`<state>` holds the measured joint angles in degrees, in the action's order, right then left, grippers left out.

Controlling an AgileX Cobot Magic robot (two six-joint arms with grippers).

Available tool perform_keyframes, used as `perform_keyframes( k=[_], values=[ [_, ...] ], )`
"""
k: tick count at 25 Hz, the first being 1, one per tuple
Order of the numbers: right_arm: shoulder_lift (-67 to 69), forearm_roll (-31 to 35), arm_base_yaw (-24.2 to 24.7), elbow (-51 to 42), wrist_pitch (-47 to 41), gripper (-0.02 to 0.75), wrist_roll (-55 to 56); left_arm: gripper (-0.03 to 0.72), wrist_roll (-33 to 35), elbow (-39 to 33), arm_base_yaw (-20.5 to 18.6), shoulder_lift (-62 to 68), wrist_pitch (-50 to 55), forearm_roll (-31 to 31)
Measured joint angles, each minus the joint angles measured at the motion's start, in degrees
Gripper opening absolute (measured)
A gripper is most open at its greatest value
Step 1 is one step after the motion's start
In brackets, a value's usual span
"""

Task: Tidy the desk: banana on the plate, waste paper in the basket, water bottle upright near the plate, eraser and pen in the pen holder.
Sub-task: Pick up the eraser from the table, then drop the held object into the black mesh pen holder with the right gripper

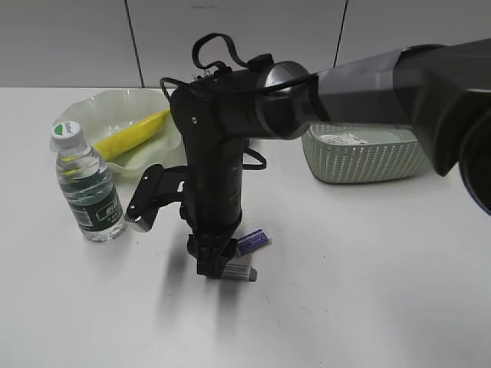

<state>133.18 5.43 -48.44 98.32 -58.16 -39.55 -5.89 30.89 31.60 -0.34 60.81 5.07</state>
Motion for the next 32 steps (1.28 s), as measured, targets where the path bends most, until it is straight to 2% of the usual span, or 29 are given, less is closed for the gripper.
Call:
perform_keyframes(
  k=[7,9,12,18,23,28,32],
  values=[
    [0.96,1.7,-0.19,0.0,0.02,0.359,0.0,0.309,0.0,0.0,0.0,0.0,0.0,0.0],
    [1.13,1.31,-0.19,0.05,-0.05,0.314,0.48,0.309,0.0,0.0,0.0,0.0,0.0,0.0],
    [1.14,0.98,-0.19,0.05,-0.18,0.167,1.04,0.309,0.0,0.0,0.0,0.0,0.0,0.0],
    [1.16,1.13,-0.3,0.11,-2.52,0.16,2.84,0.309,0.0,0.0,0.0,0.0,0.0,0.05],
    [-0.54,3.83,-0.3,0.11,-1.88,0.16,5.95,0.309,0.0,0.0,0.0,0.0,0.0,0.05],
    [-7.4,4.27,0.05,0.11,8.63,0.16,9.99,0.309,0.0,0.0,0.0,0.0,0.0,0.05],
    [-12.41,4.45,2.25,0.11,18.95,0.16,13.6,0.309,0.0,0.0,0.0,0.0,0.0,0.09]
  ],
)
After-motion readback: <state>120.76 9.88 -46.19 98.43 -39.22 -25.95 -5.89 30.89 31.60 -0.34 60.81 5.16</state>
